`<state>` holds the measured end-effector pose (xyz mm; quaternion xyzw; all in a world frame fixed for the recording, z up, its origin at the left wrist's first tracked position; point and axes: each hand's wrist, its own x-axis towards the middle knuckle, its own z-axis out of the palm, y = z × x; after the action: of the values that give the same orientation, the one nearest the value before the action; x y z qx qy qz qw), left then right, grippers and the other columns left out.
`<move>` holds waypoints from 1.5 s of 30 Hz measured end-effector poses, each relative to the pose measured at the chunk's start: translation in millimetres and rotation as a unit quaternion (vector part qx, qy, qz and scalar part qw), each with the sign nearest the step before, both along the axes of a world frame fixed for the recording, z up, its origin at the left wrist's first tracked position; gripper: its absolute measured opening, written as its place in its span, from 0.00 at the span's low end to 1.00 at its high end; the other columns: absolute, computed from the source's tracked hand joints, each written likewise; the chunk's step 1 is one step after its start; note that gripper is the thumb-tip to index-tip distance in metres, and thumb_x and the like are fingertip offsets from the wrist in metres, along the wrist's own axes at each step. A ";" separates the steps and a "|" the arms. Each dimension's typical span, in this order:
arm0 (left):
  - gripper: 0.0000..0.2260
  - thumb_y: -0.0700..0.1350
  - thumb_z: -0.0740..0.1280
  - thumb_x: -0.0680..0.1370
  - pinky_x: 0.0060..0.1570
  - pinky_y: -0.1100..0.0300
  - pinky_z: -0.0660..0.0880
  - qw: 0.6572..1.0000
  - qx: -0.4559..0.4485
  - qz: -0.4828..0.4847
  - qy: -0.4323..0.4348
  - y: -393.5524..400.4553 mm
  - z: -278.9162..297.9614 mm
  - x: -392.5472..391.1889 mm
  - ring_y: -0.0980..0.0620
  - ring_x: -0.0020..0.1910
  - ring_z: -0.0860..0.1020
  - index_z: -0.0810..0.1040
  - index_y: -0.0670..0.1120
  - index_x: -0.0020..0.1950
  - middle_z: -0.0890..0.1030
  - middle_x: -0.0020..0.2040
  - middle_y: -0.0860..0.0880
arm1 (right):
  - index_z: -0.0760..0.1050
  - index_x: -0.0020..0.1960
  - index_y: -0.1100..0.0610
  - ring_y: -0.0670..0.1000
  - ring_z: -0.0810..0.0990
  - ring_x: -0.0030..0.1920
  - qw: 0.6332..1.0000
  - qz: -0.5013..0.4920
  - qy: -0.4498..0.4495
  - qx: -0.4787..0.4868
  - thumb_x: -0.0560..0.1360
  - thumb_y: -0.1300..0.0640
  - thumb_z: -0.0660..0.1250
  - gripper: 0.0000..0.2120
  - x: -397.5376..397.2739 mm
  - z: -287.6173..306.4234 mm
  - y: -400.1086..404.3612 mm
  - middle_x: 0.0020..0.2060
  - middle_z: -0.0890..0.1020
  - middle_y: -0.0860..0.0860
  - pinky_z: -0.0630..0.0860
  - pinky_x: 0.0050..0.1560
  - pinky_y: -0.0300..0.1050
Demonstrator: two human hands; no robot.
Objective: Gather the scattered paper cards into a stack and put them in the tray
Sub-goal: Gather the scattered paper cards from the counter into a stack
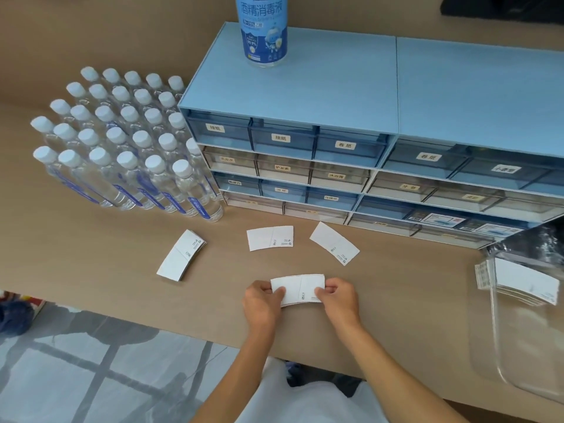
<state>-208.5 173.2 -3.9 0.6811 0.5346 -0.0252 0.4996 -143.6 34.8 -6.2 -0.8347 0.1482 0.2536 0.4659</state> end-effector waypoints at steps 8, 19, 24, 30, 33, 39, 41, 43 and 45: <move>0.01 0.41 0.73 0.73 0.29 0.73 0.68 0.988 0.003 -0.143 -0.053 -11.4 18.0 66.5 0.59 0.33 0.78 0.83 0.46 0.43 0.80 0.35 0.57 | 0.76 0.37 0.61 0.50 0.76 0.32 0.994 -0.109 -0.022 0.010 0.73 0.56 0.71 0.10 31.3 8.4 -22.1 0.31 0.79 0.51 0.72 0.32 0.42; 0.09 0.44 0.73 0.74 0.42 0.60 0.73 0.969 0.064 -0.237 0.012 -16.7 15.0 163.8 0.45 0.44 0.81 0.85 0.39 0.49 0.86 0.47 0.42 | 0.67 0.25 0.58 0.51 0.69 0.24 0.974 -0.227 0.002 0.002 0.69 0.62 0.73 0.19 88.4 9.7 -16.4 0.23 0.73 0.53 0.64 0.26 0.39; 0.13 0.45 0.73 0.75 0.46 0.60 0.74 0.972 0.061 -0.225 0.028 -12.3 13.8 181.1 0.42 0.52 0.83 0.84 0.39 0.55 0.85 0.53 0.41 | 0.63 0.23 0.55 0.49 0.65 0.22 0.974 -0.226 -0.009 0.009 0.69 0.62 0.74 0.23 102.8 8.1 -8.5 0.21 0.68 0.49 0.63 0.26 0.39; 0.16 0.47 0.74 0.75 0.49 0.57 0.76 0.976 0.052 -0.204 0.058 -15.3 11.1 181.7 0.41 0.53 0.82 0.82 0.40 0.58 0.83 0.56 0.41 | 0.67 0.27 0.57 0.53 0.73 0.30 0.974 -0.225 0.004 -0.013 0.69 0.61 0.73 0.18 105.4 0.6 -6.8 0.30 0.75 0.55 0.69 0.33 0.43; 0.16 0.46 0.74 0.74 0.51 0.56 0.77 0.978 0.042 -0.198 0.059 -14.1 8.3 179.5 0.42 0.54 0.82 0.82 0.40 0.58 0.83 0.56 0.41 | 0.66 0.26 0.56 0.54 0.73 0.30 0.972 -0.234 0.015 -0.009 0.68 0.62 0.74 0.19 103.6 -2.2 -8.0 0.28 0.75 0.53 0.70 0.34 0.44; 0.10 0.36 0.74 0.72 0.53 0.55 0.78 0.982 0.033 -0.185 0.005 -13.4 3.1 168.5 0.43 0.53 0.81 0.82 0.39 0.52 0.83 0.54 0.41 | 0.71 0.25 0.57 0.53 0.76 0.28 0.969 -0.245 0.013 0.010 0.67 0.61 0.75 0.17 94.1 -3.2 -9.1 0.26 0.79 0.54 0.71 0.31 0.42; 0.11 0.37 0.74 0.72 0.50 0.59 0.76 0.981 0.028 -0.191 -0.002 -14.8 5.5 160.7 0.45 0.52 0.81 0.84 0.40 0.54 0.85 0.53 0.42 | 0.73 0.28 0.58 0.53 0.77 0.29 0.967 -0.253 0.007 0.019 0.68 0.62 0.75 0.14 90.3 -3.9 -13.1 0.28 0.79 0.53 0.70 0.30 0.40; 0.10 0.39 0.75 0.72 0.45 0.63 0.73 0.982 0.015 -0.189 -0.005 -15.0 7.8 148.2 0.47 0.45 0.81 0.85 0.40 0.53 0.86 0.49 0.44 | 0.74 0.34 0.58 0.51 0.78 0.32 0.962 -0.271 0.001 0.038 0.69 0.64 0.75 0.10 85.2 -2.9 -16.3 0.32 0.80 0.52 0.71 0.32 0.39; 0.07 0.41 0.76 0.71 0.41 0.63 0.72 0.986 -0.001 -0.169 -0.009 -13.3 9.5 131.7 0.47 0.40 0.81 0.86 0.41 0.47 0.86 0.44 0.45 | 0.77 0.39 0.60 0.51 0.79 0.34 0.958 -0.278 0.002 0.072 0.69 0.65 0.75 0.07 78.7 -0.7 -18.2 0.35 0.81 0.54 0.73 0.36 0.41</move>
<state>-76.8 159.9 5.6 0.7612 0.4074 -0.1042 0.4936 -65.0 16.7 -6.9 -0.7240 0.3566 0.1262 0.5768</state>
